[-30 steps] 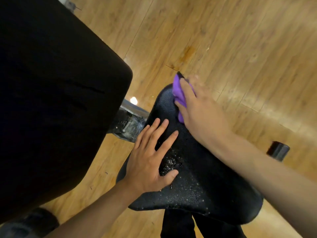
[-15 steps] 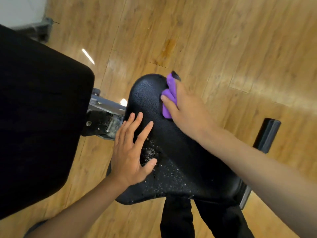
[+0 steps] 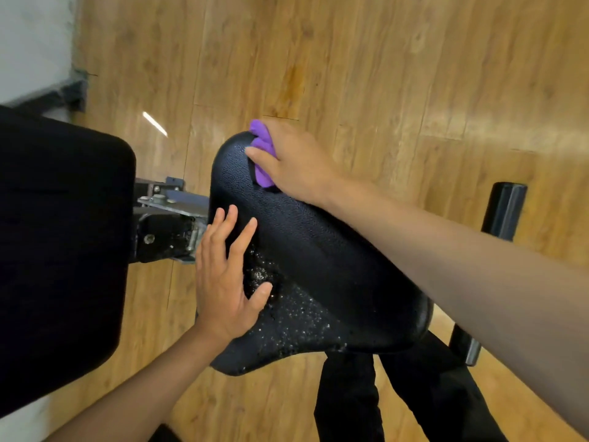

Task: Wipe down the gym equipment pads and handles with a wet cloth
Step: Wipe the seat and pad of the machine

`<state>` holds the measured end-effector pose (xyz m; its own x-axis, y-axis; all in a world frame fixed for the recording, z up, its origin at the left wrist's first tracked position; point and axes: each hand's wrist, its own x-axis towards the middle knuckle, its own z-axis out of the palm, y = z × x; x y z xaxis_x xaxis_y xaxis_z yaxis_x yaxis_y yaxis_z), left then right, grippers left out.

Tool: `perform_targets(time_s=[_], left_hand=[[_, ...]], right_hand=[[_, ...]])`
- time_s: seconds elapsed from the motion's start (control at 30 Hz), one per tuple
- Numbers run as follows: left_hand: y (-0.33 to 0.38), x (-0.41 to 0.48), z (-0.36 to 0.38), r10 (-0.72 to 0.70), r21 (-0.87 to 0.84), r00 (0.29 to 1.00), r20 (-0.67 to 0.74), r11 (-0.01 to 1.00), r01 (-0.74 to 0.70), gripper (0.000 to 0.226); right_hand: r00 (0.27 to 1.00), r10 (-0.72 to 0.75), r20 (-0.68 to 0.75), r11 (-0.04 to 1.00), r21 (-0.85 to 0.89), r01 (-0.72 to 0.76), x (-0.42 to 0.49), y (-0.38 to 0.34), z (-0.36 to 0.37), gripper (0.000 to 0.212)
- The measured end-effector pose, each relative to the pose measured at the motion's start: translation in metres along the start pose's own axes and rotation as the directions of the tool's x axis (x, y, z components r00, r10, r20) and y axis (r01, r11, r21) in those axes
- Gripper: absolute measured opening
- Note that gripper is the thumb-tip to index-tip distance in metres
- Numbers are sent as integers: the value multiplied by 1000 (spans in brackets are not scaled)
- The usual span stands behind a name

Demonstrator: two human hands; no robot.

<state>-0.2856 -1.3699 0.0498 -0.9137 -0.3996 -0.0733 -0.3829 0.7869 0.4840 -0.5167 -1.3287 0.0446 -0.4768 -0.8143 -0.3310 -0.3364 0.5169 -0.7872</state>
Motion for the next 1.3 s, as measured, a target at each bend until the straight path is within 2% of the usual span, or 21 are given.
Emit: perform_targets(time_s=[0.03, 0.13, 0.2, 0.3, 0.4, 0.43, 0.53, 0.57, 0.6, 0.67, 0.77, 0.83, 0.93, 1.0, 1.03, 1.1, 1.17, 1.23, 1.3], left_hand=[[0, -1, 0, -2, 0, 1000, 2, 1000, 2, 85], [0, -2, -1, -2, -7, 1000, 6, 1000, 2, 86], [0, -1, -1, 4, -6, 1000, 8, 1000, -4, 86], [1, -1, -1, -6, -3, 1000, 3, 1000, 6, 84], [2, 0, -1, -4, -16, 1000, 2, 1000, 4, 84], [1, 1, -1, -2, -17, 1000, 3, 1000, 2, 84], [0, 0, 1, -5, -13, 1000, 16, 1000, 5, 84], [0, -1, 0, -3, -10, 1000, 19, 1000, 4, 84], [-1, -2, -1, -4, -7, 1000, 25, 1000, 4, 84], [-2, -2, -3, -1, 4, 1000, 28, 1000, 1, 83], [-1, 0, -1, -4, 6, 1000, 19, 1000, 3, 82], [0, -1, -2, -14, -2, 1000, 13, 1000, 14, 82], [1, 0, -1, -6, -15, 1000, 17, 1000, 6, 82], [-1, 2, -1, -8, -6, 1000, 19, 1000, 8, 83], [-1, 2, -1, -11, -7, 1000, 24, 1000, 11, 83], [-1, 1, -2, -19, -3, 999, 32, 1000, 19, 84], [-2, -1, -3, -15, 6, 999, 34, 1000, 15, 84], [-2, 0, -2, -3, 10, 999, 35, 1000, 3, 84], [0, 0, -2, -8, 4, 1000, 26, 1000, 8, 84]], right_hand=[[1000, 5, 14, 999, -46, -4, -25, 3, -2, 40], [992, 60, 111, 938, -345, -19, -134, 7, -29, 62], [980, 131, 152, 925, -374, -66, -176, 4, -44, 74], [981, 127, 144, 957, -278, -83, -133, 2, -35, 74], [990, 112, 80, 991, -84, -105, -27, -11, -6, 43], [992, 115, 59, 989, -97, -109, 8, -16, 0, 31], [994, 100, 47, 979, -185, -90, 48, -25, 0, 36], [998, 53, 20, 970, -238, -46, 33, -17, 5, 28], [1000, 19, 10, 959, -283, -15, 2, -11, 7, 31], [999, -5, 34, 934, -356, 17, -79, -12, -6, 60], [998, -44, 48, 881, -469, 61, -141, 1, -16, 70], [999, -53, -5, 857, -513, 43, -115, -1, -8, 69], [983, -160, -88, 803, -591, 78, -26, -19, 14, 56], [996, -59, 71, 839, -537, 88, 29, -35, 12, 43], [995, -50, 89, 837, -540, 90, 40, -34, 8, 40], [995, -66, 75, 818, -567, 97, 13, -27, 5, 47], [987, -157, 27, 798, -585, 143, -65, -12, -1, 62], [986, -145, 78, 767, -621, 162, -143, 1, -15, 67], [984, -81, 158, 763, -625, 163, -176, 13, -26, 68]])
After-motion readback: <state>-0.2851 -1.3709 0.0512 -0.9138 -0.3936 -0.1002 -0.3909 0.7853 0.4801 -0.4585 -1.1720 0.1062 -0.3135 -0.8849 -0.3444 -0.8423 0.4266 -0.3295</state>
